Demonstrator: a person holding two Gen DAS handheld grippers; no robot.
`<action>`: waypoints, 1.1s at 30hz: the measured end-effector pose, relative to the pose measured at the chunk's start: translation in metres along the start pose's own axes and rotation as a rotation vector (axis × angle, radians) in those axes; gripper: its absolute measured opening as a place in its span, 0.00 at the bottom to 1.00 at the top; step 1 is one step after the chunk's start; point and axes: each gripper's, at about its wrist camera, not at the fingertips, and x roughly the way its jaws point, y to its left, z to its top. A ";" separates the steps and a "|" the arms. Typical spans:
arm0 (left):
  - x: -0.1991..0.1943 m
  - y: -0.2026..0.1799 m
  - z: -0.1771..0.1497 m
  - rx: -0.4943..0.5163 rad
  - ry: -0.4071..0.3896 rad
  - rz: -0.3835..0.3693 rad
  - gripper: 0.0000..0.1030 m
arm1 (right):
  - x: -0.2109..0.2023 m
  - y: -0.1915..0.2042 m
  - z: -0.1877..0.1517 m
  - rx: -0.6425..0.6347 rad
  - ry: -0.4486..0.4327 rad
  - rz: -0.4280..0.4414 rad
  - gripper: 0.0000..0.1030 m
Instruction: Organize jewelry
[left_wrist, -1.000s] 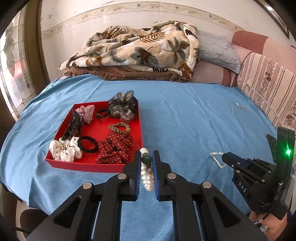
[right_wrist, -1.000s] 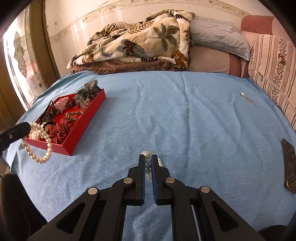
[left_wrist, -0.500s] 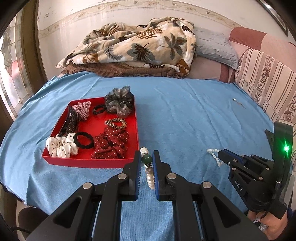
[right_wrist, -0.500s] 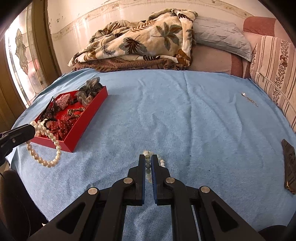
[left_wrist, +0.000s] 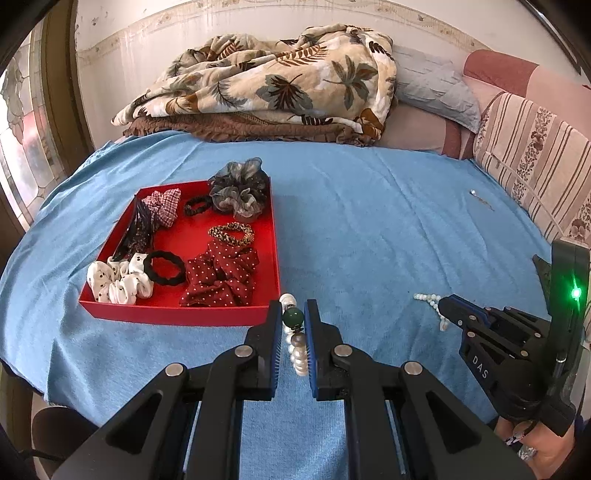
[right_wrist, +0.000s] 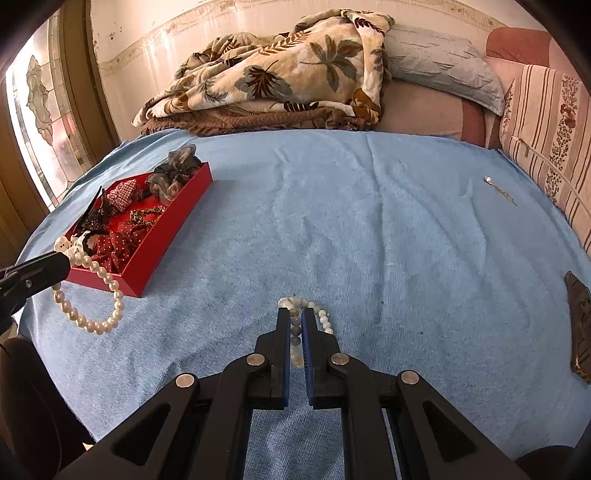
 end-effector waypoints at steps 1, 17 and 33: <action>0.001 0.000 0.000 0.000 0.003 0.000 0.11 | 0.000 0.000 0.000 -0.002 0.001 0.000 0.07; 0.011 0.007 -0.003 -0.033 0.043 0.006 0.11 | 0.006 0.004 -0.004 -0.010 0.024 -0.003 0.07; 0.016 0.008 -0.007 -0.036 0.058 0.002 0.11 | 0.012 0.004 -0.006 -0.004 0.043 -0.003 0.07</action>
